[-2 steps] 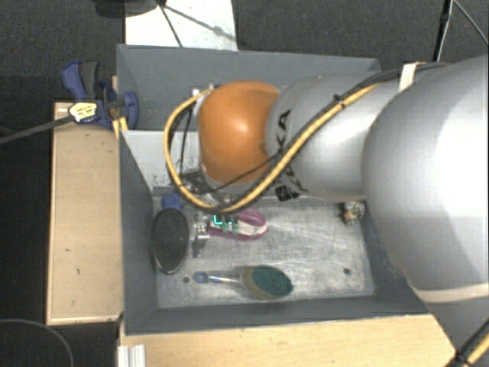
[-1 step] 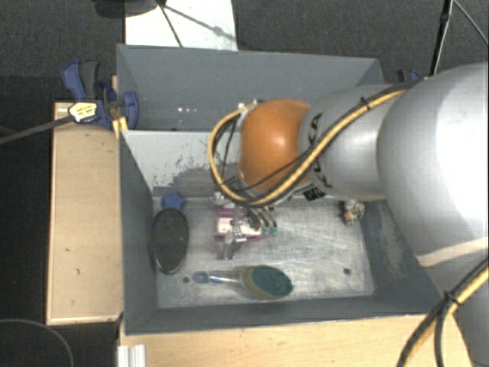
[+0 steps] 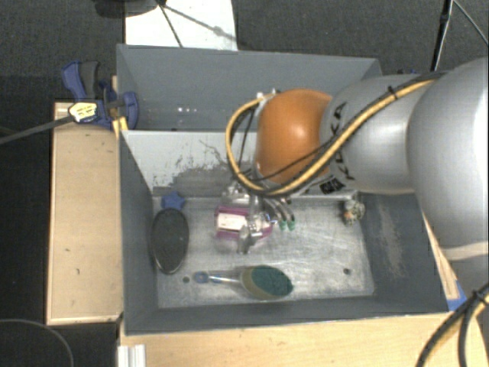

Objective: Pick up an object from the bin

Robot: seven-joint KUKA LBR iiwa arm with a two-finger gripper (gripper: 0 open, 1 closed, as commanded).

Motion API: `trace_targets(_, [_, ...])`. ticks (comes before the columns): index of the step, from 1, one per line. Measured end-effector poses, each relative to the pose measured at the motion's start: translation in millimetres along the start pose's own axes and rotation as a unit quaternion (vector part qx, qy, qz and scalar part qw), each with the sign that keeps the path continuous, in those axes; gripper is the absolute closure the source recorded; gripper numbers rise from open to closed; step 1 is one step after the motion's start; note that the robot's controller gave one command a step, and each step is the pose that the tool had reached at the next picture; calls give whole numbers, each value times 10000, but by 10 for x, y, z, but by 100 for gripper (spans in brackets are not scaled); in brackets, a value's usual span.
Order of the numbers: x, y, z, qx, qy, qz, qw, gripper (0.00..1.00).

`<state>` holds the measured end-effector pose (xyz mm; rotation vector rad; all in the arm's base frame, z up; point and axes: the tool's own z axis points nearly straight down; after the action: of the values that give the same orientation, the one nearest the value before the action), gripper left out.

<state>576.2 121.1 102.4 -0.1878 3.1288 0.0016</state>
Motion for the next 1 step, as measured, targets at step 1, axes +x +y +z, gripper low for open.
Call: trace_targets(1, [3,-142,18,0,25,499,9988,0])
